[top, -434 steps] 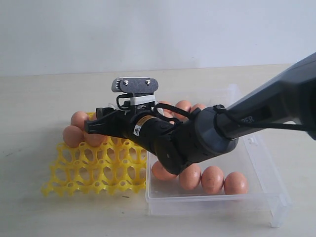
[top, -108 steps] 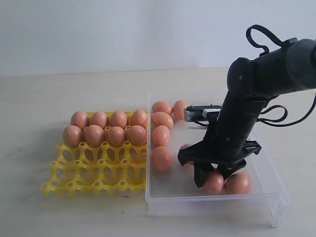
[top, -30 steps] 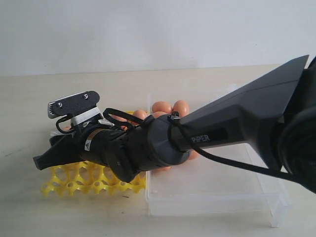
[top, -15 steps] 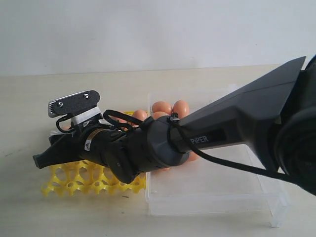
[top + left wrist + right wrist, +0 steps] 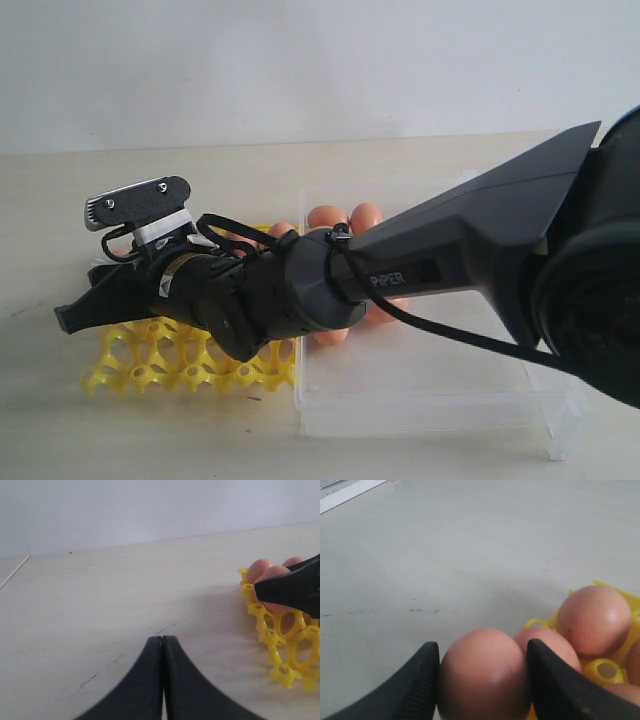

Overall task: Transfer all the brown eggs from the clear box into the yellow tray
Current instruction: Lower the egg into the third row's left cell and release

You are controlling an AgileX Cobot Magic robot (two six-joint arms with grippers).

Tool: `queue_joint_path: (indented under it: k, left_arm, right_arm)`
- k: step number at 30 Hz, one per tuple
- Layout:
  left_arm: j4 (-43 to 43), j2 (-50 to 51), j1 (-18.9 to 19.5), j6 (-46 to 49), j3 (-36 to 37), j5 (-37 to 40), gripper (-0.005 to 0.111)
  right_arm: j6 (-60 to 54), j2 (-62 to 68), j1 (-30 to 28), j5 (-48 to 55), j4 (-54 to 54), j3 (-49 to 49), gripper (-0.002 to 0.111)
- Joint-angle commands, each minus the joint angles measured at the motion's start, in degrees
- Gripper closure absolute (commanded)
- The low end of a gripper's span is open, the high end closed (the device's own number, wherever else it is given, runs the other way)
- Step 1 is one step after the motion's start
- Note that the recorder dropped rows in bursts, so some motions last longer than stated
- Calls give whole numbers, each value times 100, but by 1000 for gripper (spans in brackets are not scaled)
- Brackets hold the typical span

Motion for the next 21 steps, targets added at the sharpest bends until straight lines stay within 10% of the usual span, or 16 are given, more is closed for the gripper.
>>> queue_joint_path:
  k: [1, 15, 21]
  left_arm:
    - [-16, -32, 7, -25, -23, -58, 107]
    - [-16, -32, 7, -25, -23, -58, 107]
    - [-16, -32, 7, -25, -23, -58, 107]
  right_arm:
    - [29, 28, -14, 91, -51, -29, 108]
    - [-8, -7, -14, 348, -51, -29, 108]
    - [-8, -16, -14, 371, -51, -29, 58]
